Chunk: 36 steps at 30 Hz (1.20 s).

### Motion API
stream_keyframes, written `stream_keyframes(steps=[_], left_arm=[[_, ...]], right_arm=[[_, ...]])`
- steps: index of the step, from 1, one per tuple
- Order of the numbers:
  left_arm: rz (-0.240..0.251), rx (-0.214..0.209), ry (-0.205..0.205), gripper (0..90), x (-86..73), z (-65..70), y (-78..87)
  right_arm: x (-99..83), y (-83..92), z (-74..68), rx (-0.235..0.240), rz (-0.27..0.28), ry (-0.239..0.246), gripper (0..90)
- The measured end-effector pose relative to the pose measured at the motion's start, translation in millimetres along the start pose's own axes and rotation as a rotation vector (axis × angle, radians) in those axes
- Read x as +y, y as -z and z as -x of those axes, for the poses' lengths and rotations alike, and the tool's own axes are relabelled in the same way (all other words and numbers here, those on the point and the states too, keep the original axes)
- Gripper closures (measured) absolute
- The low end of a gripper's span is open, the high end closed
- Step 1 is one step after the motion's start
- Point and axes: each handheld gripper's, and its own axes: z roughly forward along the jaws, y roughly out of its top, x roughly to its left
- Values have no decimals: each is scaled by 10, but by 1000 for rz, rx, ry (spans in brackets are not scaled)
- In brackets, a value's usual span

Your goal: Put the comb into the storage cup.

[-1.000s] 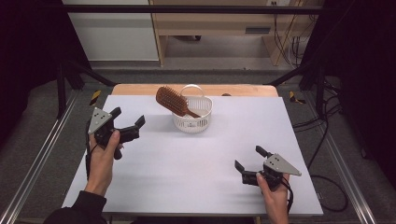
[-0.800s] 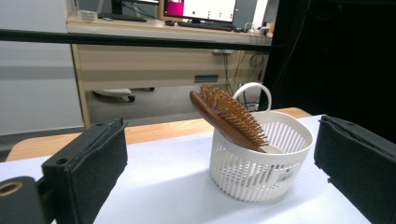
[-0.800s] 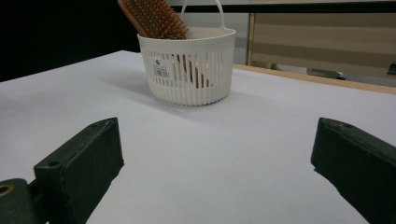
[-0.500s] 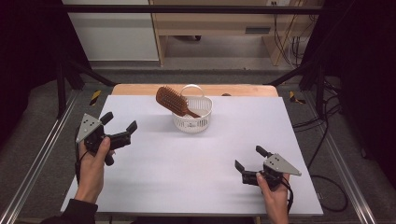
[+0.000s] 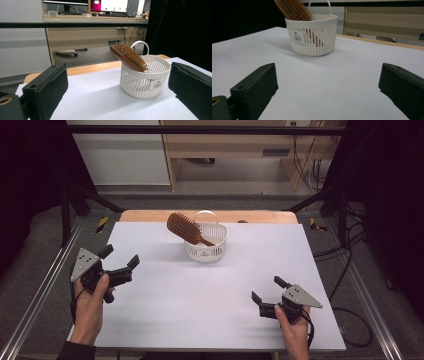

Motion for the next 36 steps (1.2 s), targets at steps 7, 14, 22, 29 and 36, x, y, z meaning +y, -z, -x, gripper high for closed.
stream_keyframes(steps=[7, 14, 22, 29, 36], left_arm=[[19, 5, -1, 25, -32, -22, 105], [34, 10, -11, 24, -137, -35, 216], [66, 29, -13, 23, -268, -94, 393], [67, 48, -9, 23, -426, -144, 489], [61, 69, -12, 23, -624, -139, 571]], right_arm=[[6, 16, 12, -3, 9, -12, 27], [75, 58, 22, -29, 12, 15, 37], [137, 103, 39, -29, 11, 84, 43], [124, 196, 110, -37, 19, 75, 41], [73, 263, 185, -53, 27, 65, 38]])
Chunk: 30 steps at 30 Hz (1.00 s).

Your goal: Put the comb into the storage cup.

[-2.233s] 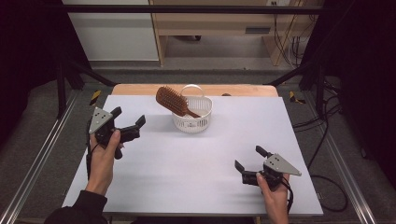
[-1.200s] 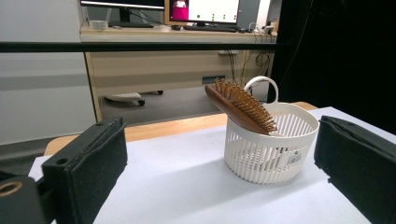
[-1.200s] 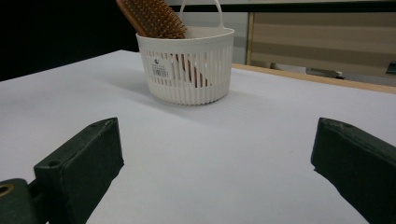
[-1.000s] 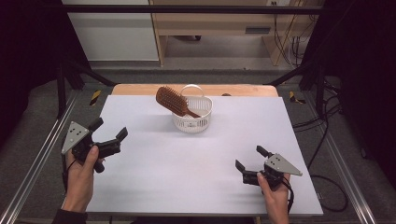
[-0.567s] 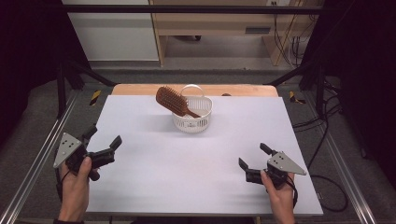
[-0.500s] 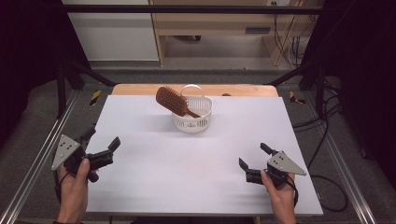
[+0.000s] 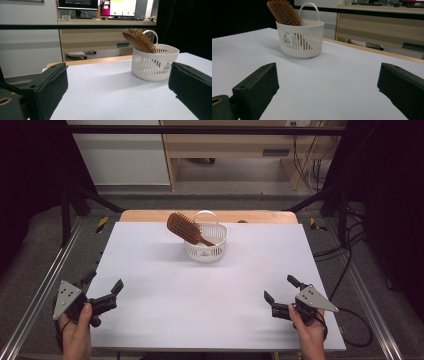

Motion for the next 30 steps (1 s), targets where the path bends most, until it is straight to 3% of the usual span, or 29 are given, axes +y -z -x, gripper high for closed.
stream_keyframes(steps=[10, 19, 22, 30], left_arm=[[-18, -29, 27, 24, -210, 26, 57], [-37, -63, 20, 24, -299, 112, 71], [-32, -79, 36, 25, -310, 146, 59], [-61, -124, -15, 26, -387, 316, 11]], right_arm=[[-67, -12, 17, 5, 0, -15, 38], [-105, -51, 8, 14, 5, -24, 38], [-108, -63, 11, 15, 11, -26, 38], [-128, -91, 2, 23, 17, -36, 38]])
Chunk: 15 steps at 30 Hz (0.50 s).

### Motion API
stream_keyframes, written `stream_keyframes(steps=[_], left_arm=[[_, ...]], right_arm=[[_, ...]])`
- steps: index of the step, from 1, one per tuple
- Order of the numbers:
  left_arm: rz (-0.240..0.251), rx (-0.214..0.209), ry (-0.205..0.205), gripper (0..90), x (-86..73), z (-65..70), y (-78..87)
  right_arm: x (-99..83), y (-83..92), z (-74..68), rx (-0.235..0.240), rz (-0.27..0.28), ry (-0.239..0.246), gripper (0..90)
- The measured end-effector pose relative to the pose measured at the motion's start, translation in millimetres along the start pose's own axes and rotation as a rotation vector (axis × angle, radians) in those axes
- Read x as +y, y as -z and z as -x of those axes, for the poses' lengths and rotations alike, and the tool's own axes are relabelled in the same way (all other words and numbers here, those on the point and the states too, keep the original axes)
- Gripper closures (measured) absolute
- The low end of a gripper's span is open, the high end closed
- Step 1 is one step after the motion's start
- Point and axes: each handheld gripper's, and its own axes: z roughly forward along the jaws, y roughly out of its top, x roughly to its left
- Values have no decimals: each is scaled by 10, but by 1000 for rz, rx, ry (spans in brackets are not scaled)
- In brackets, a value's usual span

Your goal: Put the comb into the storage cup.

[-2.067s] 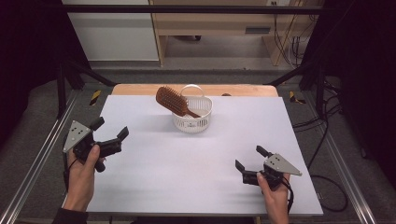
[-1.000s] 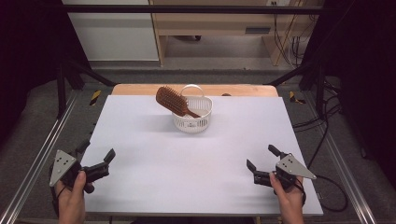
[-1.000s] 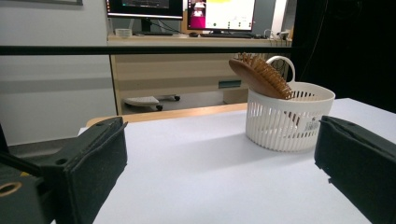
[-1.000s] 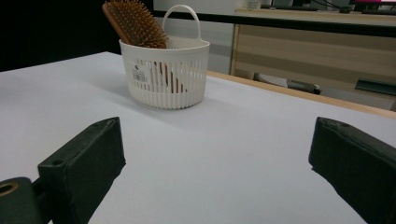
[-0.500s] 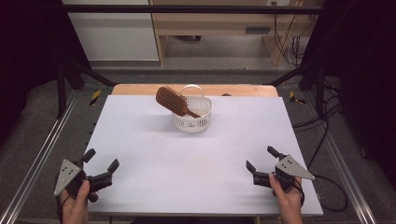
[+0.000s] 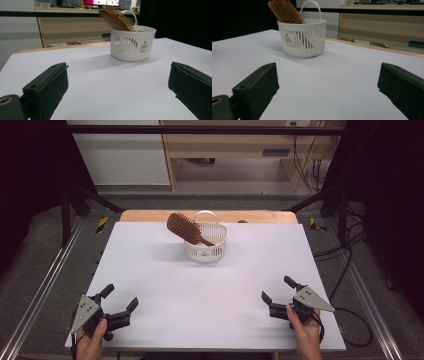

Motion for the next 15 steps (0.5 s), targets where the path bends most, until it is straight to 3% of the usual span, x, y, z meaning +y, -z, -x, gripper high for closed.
stream_keyframes(steps=[7, 15], left_arm=[[5, -4, -50, 27, -3, 91, -37], [19, 20, -17, 27, -12, 91, -53]], right_arm=[[-21, -45, -28, 16, 3, -6, 38], [-22, -83, -89, 34, -2, 12, 36]])
